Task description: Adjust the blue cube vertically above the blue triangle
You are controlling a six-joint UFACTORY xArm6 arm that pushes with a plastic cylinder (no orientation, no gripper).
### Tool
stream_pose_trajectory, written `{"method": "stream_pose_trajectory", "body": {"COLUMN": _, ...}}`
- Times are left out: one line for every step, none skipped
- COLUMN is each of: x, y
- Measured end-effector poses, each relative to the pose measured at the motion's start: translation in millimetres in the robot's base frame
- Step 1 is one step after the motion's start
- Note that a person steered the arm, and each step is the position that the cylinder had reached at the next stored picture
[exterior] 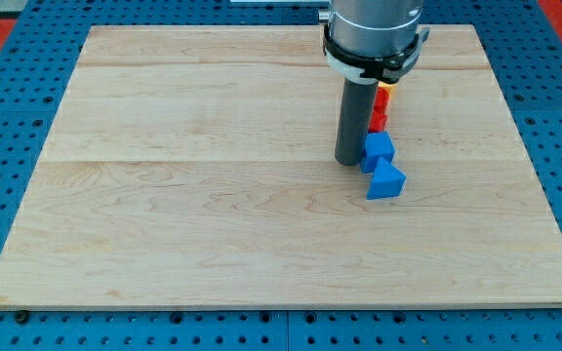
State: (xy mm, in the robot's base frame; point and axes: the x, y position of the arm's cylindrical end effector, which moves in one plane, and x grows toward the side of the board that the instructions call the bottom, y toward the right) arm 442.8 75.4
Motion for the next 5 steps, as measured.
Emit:
{"method": "stream_pose_trajectory", "body": {"x": -2.4, "y": 0.0}}
{"method": "stream_pose_trajectory", "body": {"x": -2.5, "y": 4.2}}
{"method": "stream_pose_trajectory", "body": {"x": -3.6, "y": 4.2}}
{"method": "stream_pose_trajectory", "body": {"x": -4.0, "y": -25.9}}
{"method": "stream_pose_trajectory", "body": {"x": -23.1, "y": -27.9}}
